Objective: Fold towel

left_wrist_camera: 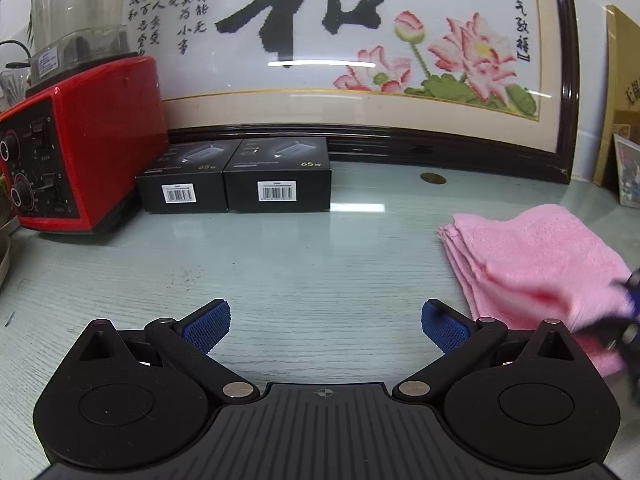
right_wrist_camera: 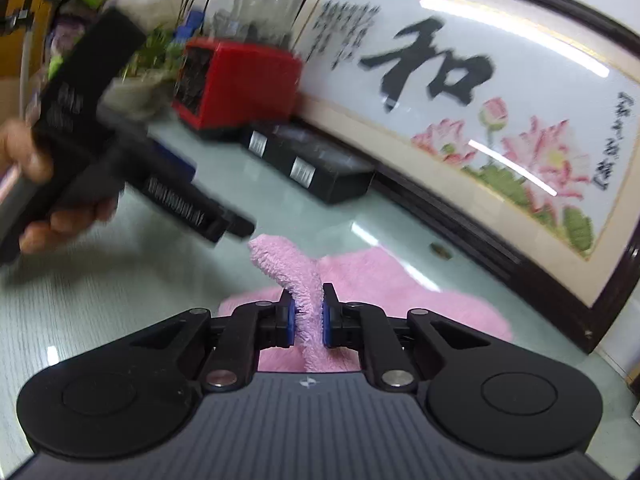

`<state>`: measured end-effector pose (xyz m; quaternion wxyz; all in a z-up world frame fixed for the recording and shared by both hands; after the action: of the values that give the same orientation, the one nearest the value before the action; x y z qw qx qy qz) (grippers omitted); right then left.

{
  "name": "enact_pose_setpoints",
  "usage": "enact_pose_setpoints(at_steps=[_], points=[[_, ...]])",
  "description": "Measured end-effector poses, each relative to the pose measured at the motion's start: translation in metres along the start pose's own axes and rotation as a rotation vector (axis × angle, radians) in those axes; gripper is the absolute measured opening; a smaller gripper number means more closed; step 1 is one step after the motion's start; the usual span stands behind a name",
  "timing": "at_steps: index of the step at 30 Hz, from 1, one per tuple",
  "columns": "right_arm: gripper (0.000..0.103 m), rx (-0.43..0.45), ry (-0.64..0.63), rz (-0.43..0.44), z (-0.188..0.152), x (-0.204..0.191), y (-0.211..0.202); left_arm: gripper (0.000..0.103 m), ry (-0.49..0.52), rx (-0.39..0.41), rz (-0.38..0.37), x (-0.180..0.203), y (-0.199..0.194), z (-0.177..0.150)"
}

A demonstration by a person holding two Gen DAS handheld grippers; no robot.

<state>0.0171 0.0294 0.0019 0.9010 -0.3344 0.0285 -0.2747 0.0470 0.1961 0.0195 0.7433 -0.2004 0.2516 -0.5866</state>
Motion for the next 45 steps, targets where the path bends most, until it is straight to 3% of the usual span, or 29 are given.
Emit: enact_pose_setpoints(at_steps=[2,4,5,6,10,13,16,18,21,23,24,26,31,37,40,45], points=[[0.019,-0.013,0.003,0.013,-0.002,0.0,0.003,0.103,0.012,0.0,-0.005,0.001,0.0,-0.001],[0.031,0.005,0.04,0.054,0.0,0.005,-0.001,0.103,0.022,0.001,-0.011,0.003,-0.001,-0.002],[0.064,0.013,0.064,0.092,0.0,0.007,-0.004,0.103,0.024,0.007,-0.016,0.004,-0.002,-0.002],[0.086,0.019,0.09,0.137,0.0,0.009,-0.006,0.103,0.024,0.015,-0.023,0.005,-0.003,-0.002],[0.086,0.111,0.196,0.337,-0.001,0.017,-0.035,0.103,0.008,0.061,-0.047,0.006,-0.009,-0.001],[0.086,0.24,0.368,0.418,-0.006,0.045,-0.069,0.103,-0.027,0.113,-0.061,0.005,-0.015,0.003],[0.086,0.363,0.569,0.489,-0.024,0.084,-0.097,0.103,-0.043,0.149,-0.136,0.011,-0.021,0.007],[0.086,0.39,0.681,0.528,-0.038,0.105,-0.101,0.103,-0.018,0.155,-0.226,0.022,-0.024,0.008],[0.086,0.316,0.773,0.578,-0.053,0.12,-0.084,0.103,0.103,0.145,-0.256,0.047,-0.025,0.002],[0.084,0.171,0.815,0.539,-0.062,0.122,-0.062,0.103,0.186,0.122,-0.224,0.06,-0.021,-0.005],[0.084,0.158,0.815,0.534,-0.064,0.122,-0.059,0.103,0.23,0.108,-0.202,0.066,-0.018,-0.009],[0.085,0.17,0.812,0.527,-0.06,0.122,-0.064,0.103,0.281,0.097,-0.177,0.074,-0.015,-0.014],[0.089,0.25,0.774,0.463,-0.038,0.128,-0.08,0.103,0.255,0.054,-0.199,0.069,-0.012,-0.014],[0.091,0.181,0.858,0.355,-0.021,0.178,-0.027,0.103,0.253,0.059,-0.199,0.065,-0.013,-0.016],[0.092,0.17,0.91,0.378,-0.038,0.187,-0.013,0.103,0.24,0.047,-0.205,0.063,-0.011,-0.015],[0.095,0.257,0.879,0.422,-0.038,0.173,-0.049,0.103,0.188,0.101,-0.133,0.053,-0.015,-0.01]])
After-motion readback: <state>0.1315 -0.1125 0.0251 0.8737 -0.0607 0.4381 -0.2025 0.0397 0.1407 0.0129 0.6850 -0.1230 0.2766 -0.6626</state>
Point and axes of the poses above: each gripper's, at about its wrist camera, not at the fingertips, and y roughly the way its jaws point, x to its right, z to its top, the point moved 3 cm from there along y, roughly the way its jaws point, and after that the axes turned 13 degrees about z, right-handed, at the moved point
